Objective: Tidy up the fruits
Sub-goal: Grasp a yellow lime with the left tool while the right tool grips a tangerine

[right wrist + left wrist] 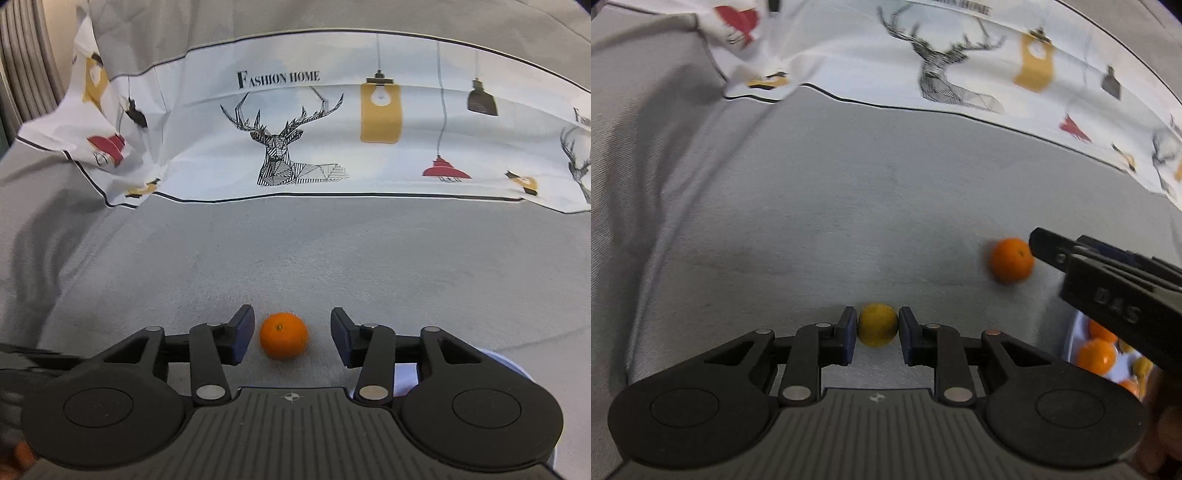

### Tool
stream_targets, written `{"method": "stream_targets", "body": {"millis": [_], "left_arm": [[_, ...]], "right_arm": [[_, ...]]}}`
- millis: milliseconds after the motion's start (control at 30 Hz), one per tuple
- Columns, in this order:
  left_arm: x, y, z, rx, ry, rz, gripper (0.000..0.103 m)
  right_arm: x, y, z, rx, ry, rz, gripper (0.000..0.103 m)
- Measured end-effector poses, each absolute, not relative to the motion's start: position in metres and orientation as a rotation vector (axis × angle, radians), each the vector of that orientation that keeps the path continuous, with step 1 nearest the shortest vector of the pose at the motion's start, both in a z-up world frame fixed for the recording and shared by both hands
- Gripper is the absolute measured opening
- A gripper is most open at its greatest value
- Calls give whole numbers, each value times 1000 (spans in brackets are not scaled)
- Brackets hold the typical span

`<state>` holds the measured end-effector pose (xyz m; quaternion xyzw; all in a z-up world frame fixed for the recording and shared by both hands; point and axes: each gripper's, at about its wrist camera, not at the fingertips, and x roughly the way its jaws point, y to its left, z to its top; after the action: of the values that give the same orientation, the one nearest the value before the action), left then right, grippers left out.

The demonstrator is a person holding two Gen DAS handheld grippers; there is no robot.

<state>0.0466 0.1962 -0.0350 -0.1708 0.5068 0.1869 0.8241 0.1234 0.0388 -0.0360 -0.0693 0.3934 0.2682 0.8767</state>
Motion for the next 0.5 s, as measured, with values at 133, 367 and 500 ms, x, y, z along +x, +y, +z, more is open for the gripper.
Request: {"method": "stream_targets", "body": {"millis": [133,367,500], "left_arm": [[45,200,-34,-376,1072,413,26],[46,201,-31,-386,1062,416,27],[44,203,-31,-392,1057,421,27]], "right_arm": [[130,59,-50,-173,852,555,56],[140,79,-71,-254,899,508,56],[140,86,-79,-306,900,503,40]]}}
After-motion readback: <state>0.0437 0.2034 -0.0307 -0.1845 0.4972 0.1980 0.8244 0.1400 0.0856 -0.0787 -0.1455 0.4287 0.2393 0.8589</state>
